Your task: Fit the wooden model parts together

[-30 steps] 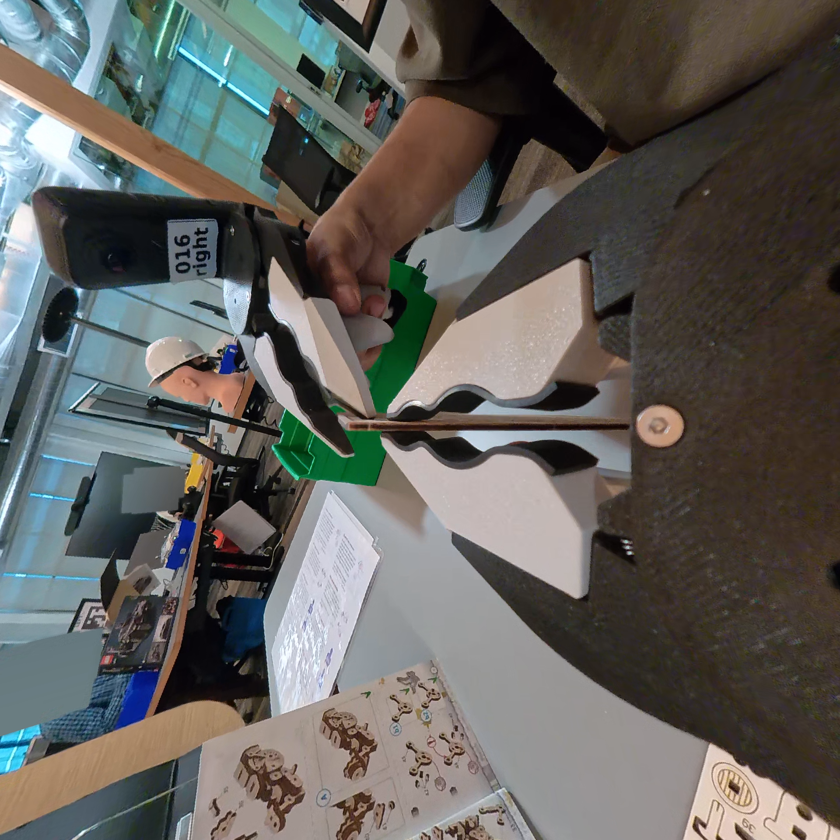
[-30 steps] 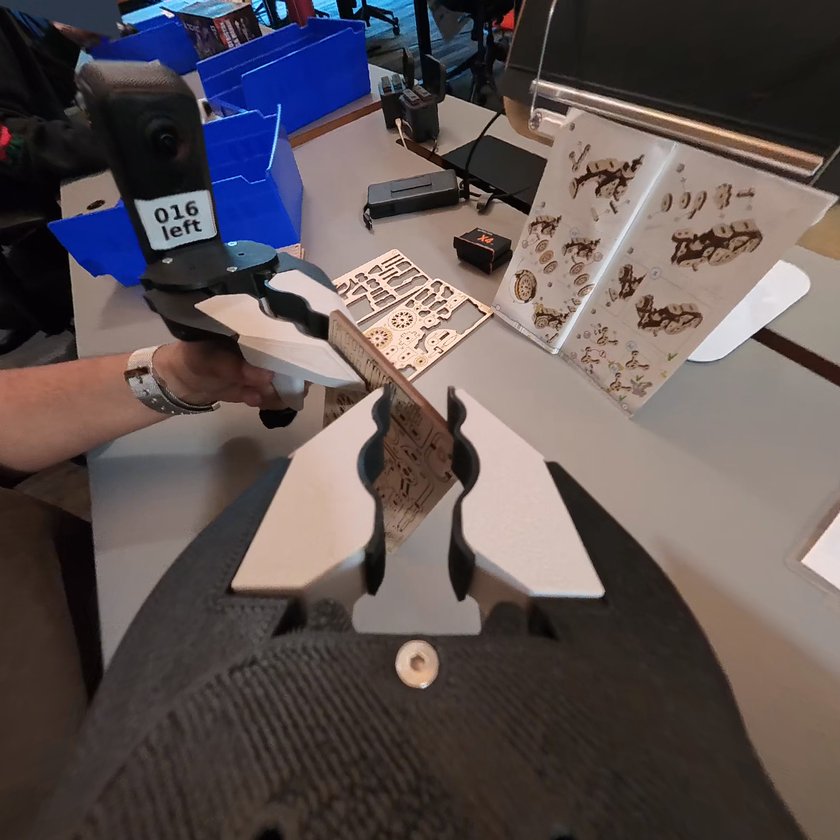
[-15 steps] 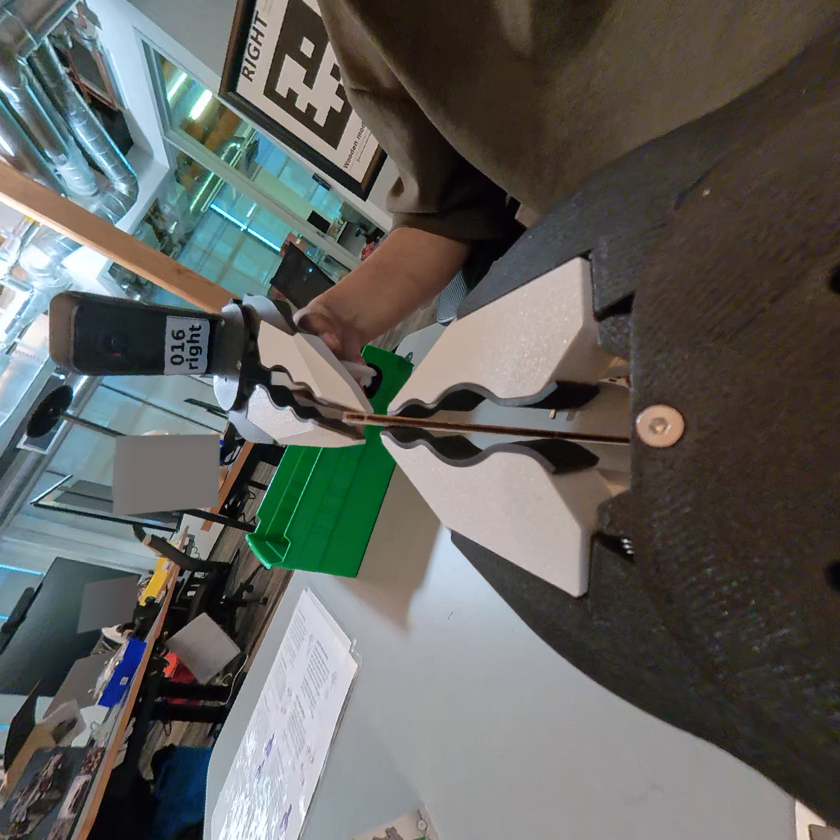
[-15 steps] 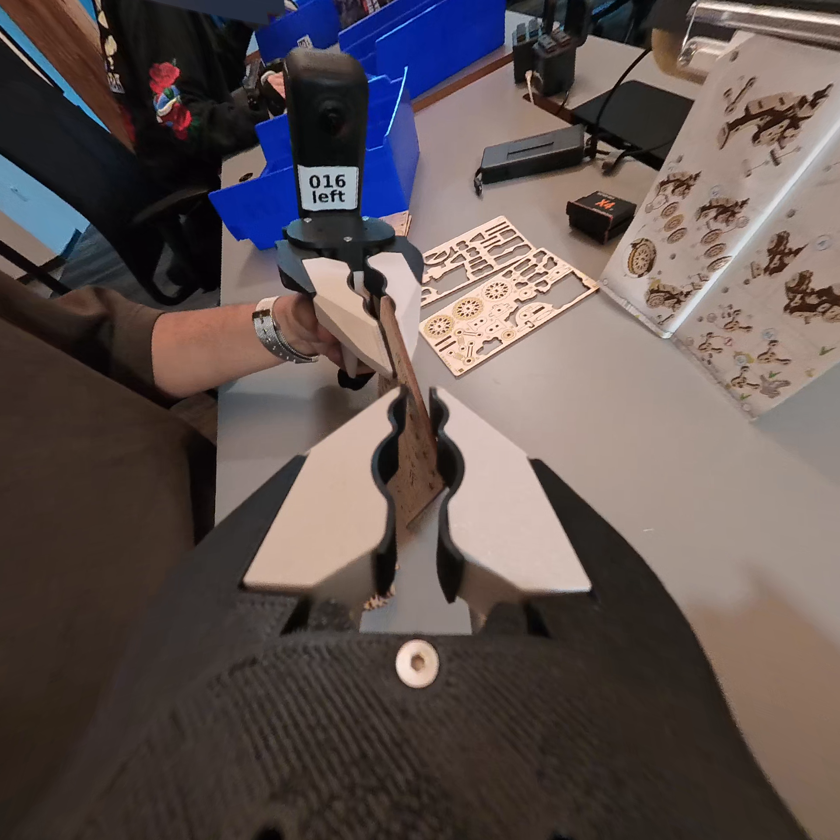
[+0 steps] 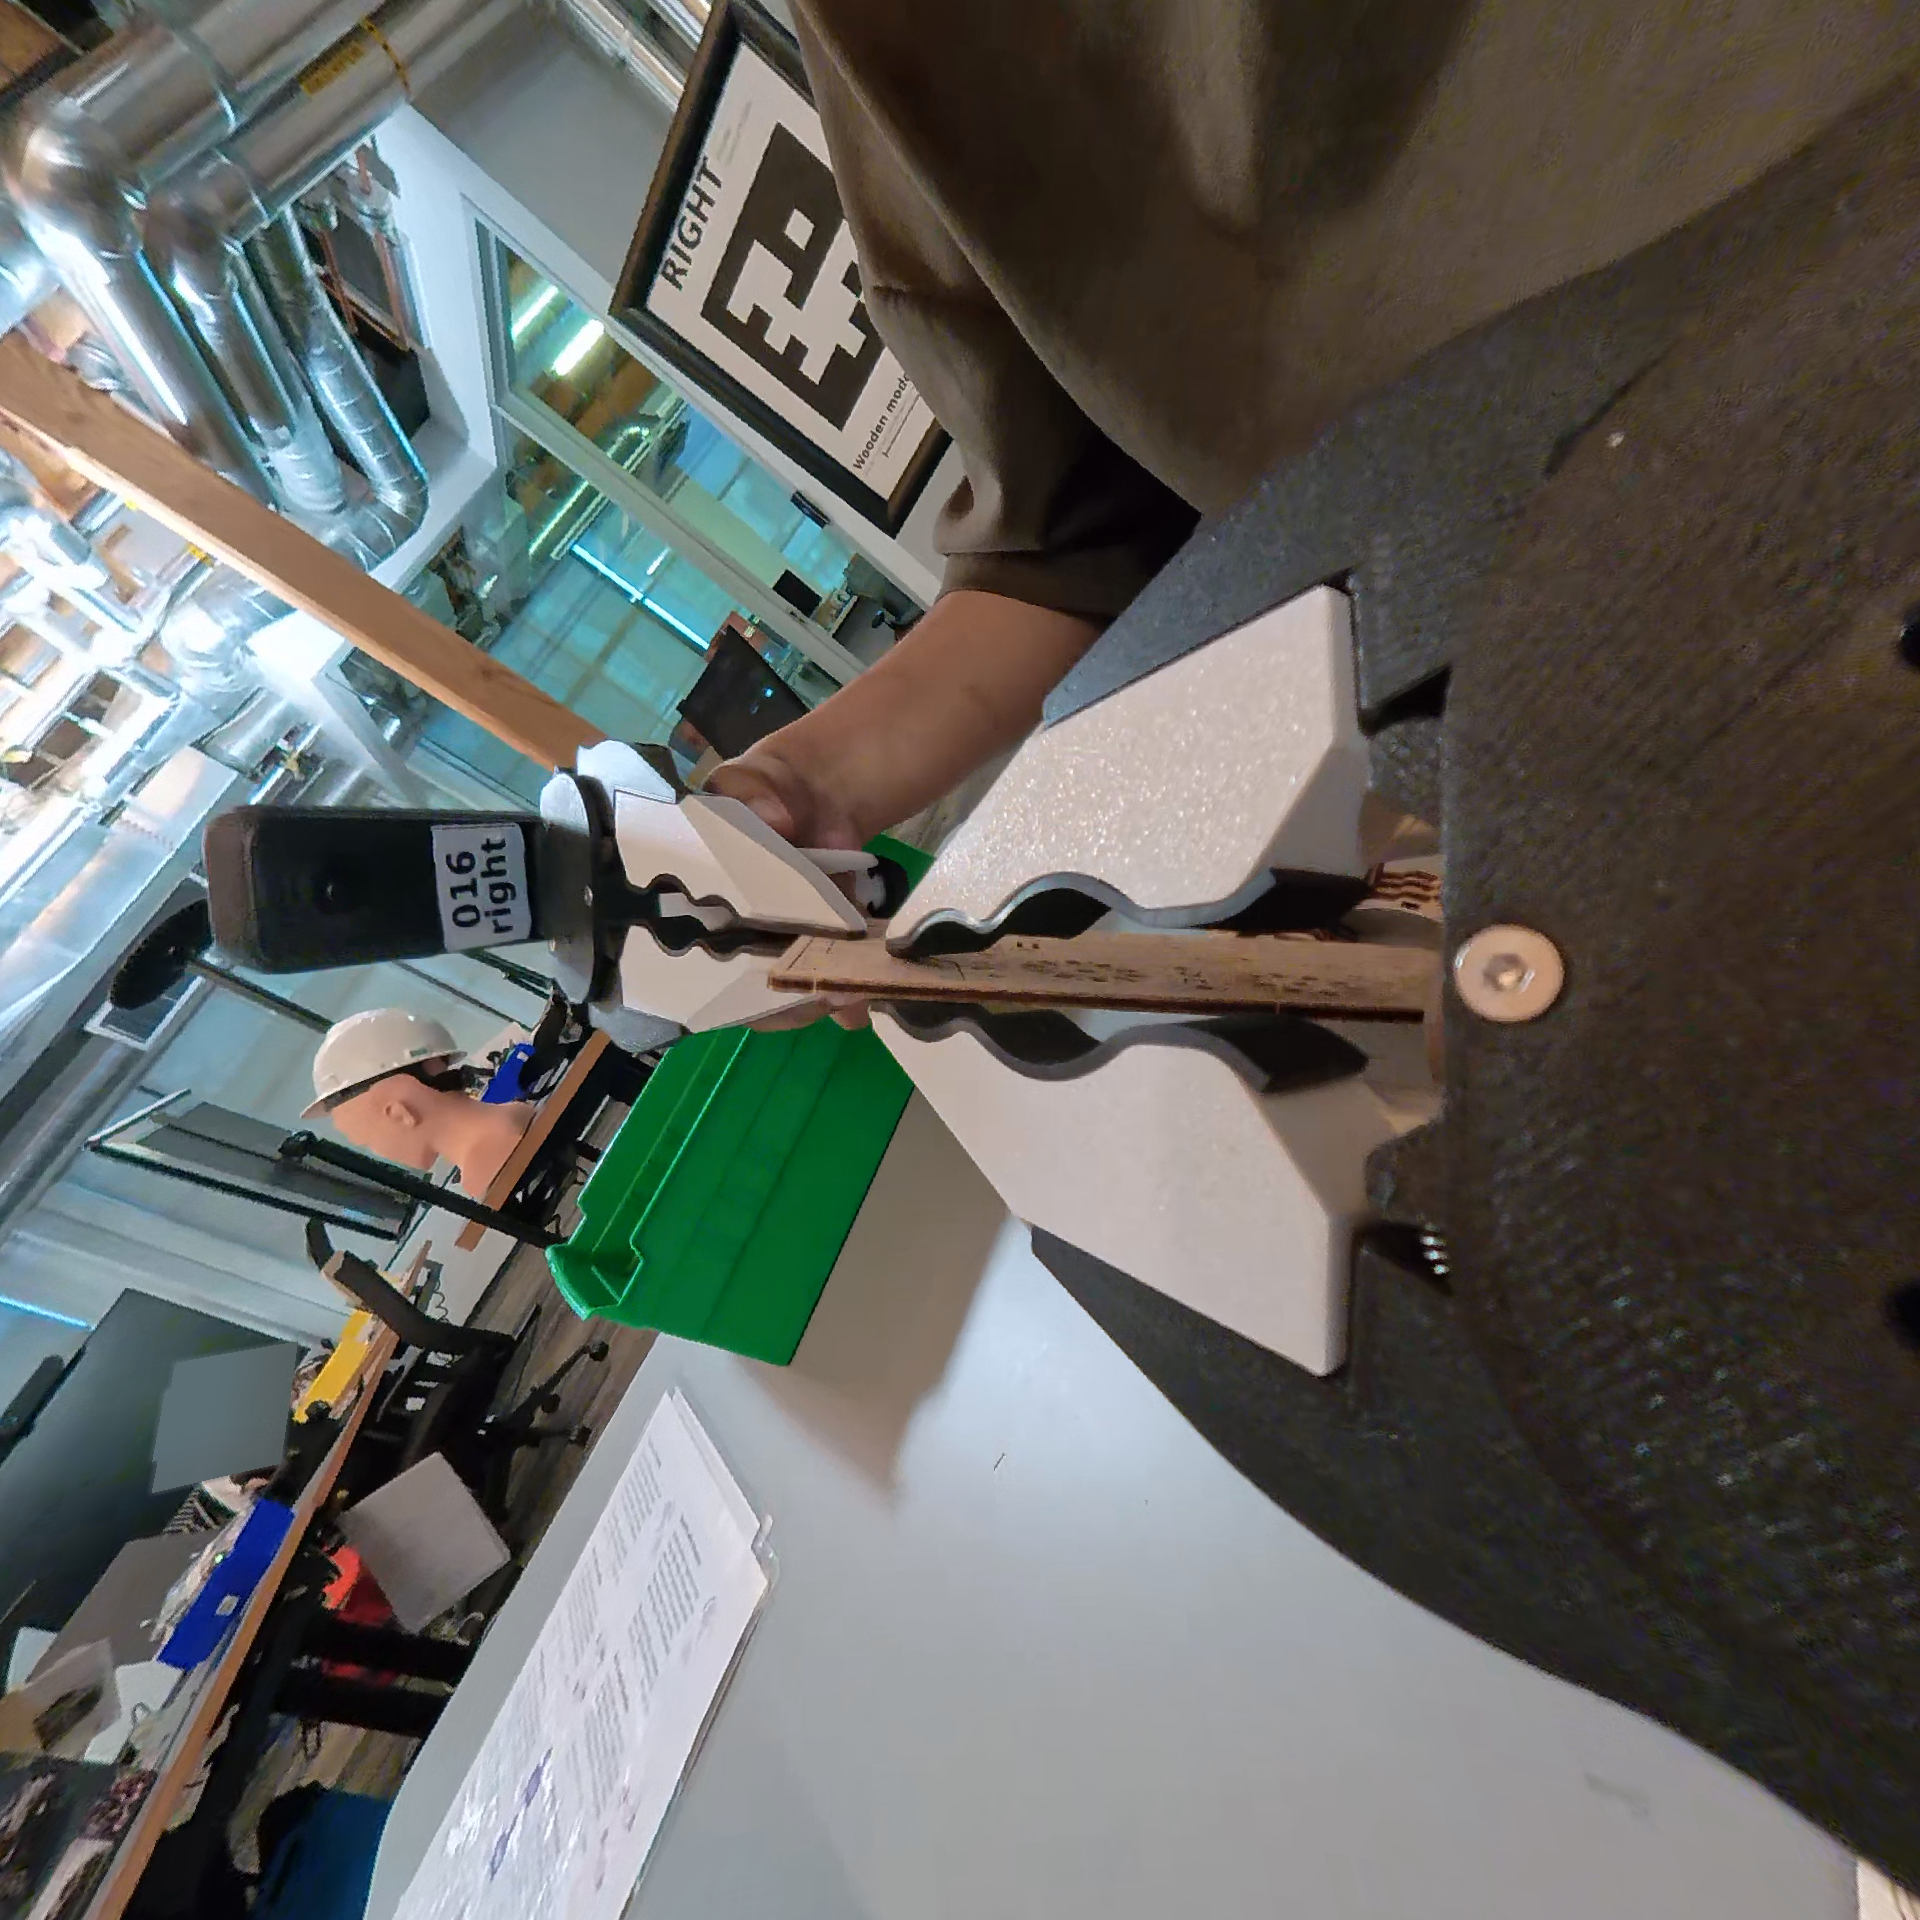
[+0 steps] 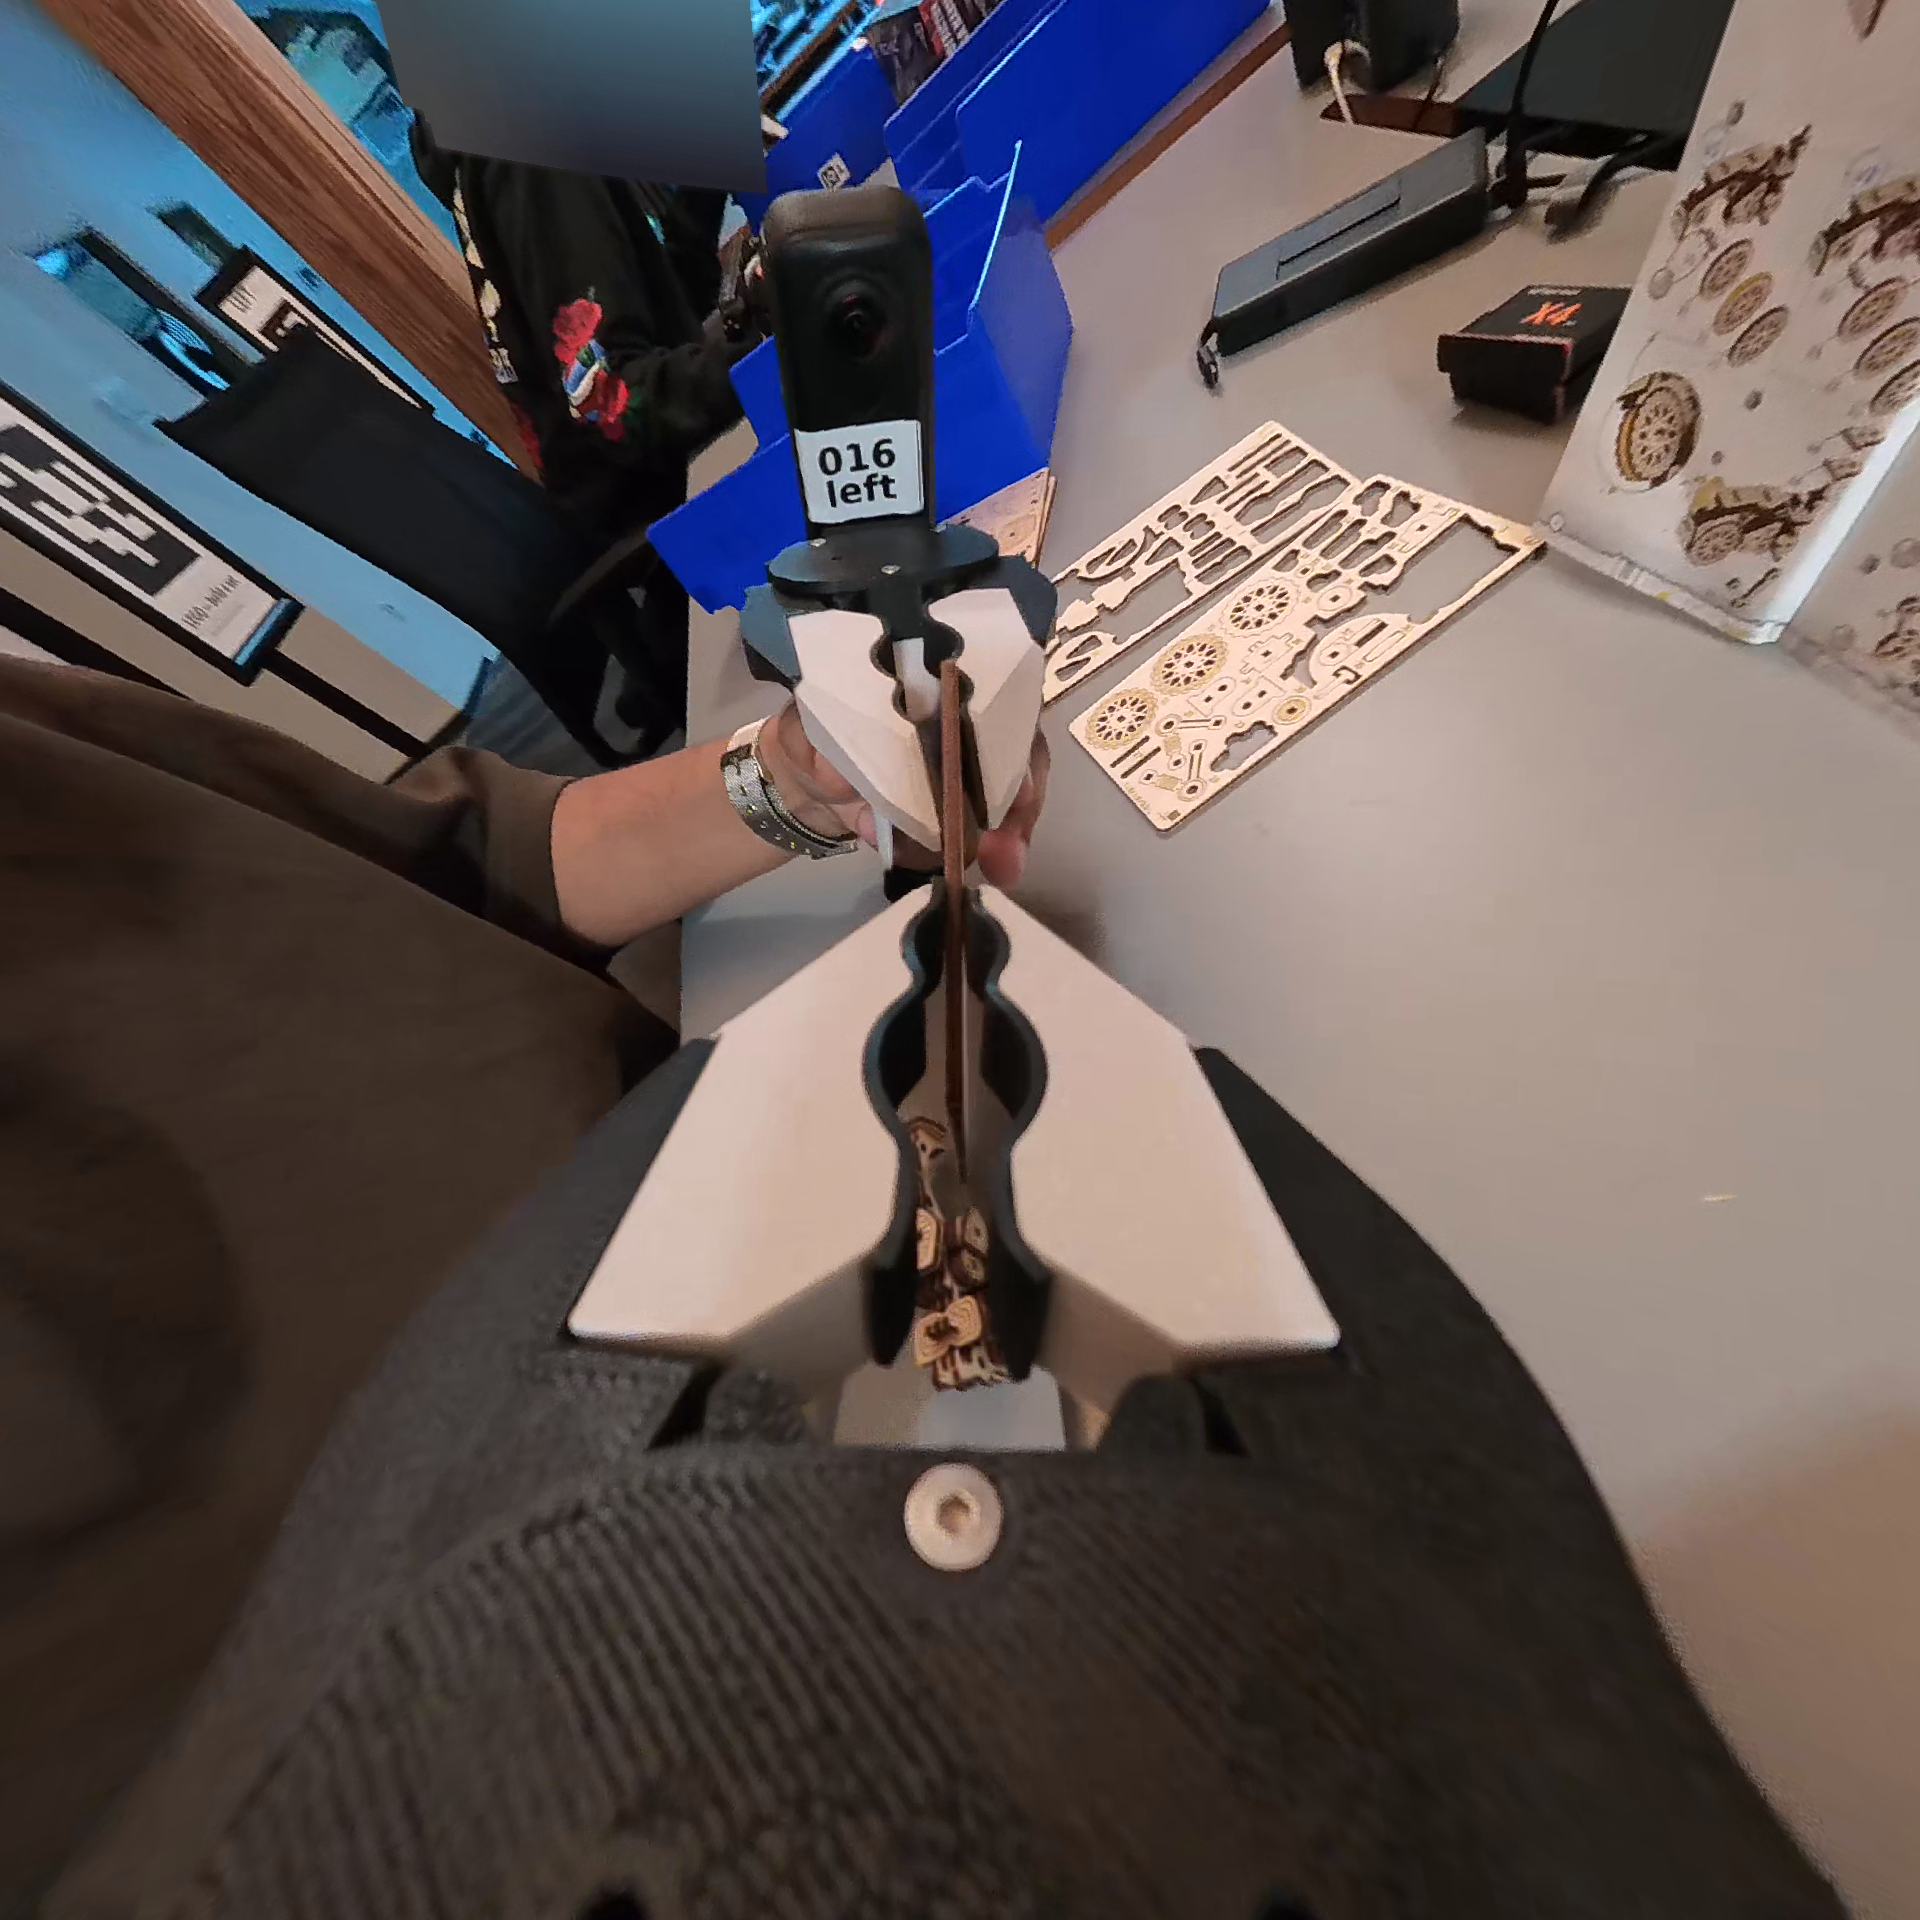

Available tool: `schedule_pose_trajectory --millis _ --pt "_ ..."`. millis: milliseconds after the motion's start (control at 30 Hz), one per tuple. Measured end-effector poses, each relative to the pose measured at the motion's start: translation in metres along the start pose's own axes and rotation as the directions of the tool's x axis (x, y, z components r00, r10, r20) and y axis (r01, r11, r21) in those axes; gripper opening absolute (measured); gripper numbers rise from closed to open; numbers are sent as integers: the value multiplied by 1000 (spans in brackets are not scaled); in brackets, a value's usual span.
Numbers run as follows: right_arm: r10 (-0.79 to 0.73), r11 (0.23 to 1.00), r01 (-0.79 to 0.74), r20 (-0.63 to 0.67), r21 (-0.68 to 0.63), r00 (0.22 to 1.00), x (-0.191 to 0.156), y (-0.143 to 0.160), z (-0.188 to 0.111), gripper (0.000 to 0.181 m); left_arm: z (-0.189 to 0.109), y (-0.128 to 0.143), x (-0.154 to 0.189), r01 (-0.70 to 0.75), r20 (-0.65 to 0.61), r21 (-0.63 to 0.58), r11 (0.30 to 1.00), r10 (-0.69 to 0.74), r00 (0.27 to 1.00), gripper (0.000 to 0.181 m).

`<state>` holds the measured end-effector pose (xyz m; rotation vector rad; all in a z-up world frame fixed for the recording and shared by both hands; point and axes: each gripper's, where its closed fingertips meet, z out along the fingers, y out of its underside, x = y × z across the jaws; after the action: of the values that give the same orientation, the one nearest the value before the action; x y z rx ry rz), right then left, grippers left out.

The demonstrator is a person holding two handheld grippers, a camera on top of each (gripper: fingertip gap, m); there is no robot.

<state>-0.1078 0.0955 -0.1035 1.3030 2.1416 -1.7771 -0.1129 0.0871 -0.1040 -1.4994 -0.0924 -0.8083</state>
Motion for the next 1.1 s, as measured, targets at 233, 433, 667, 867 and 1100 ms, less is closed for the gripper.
schedule_pose_trajectory --millis 233,433,667,867,1100 --pt "71 997 -73 42 37 997 5 -1 1 0 -1 -1 -6 26 16 25 999 -26 1000 5" --pt "57 998 -57 6 41 998 11 1 9 0 -8 -10 -13 10 69 67 998 -14 998 11" --pt "34 999 -34 -5 37 999 9 2 18 1 -4 5 -15 -27 111 -69 997 34 993 16" --pt "30 998 -29 -7 53 1000 10 1 17 1 -4 4 -11 -21 83 -63 998 26 996 4" --pt "-11 998 16 -85 57 996 16 0 19 9 -4 3 -12 -44 107 -64 997 50 993 0"
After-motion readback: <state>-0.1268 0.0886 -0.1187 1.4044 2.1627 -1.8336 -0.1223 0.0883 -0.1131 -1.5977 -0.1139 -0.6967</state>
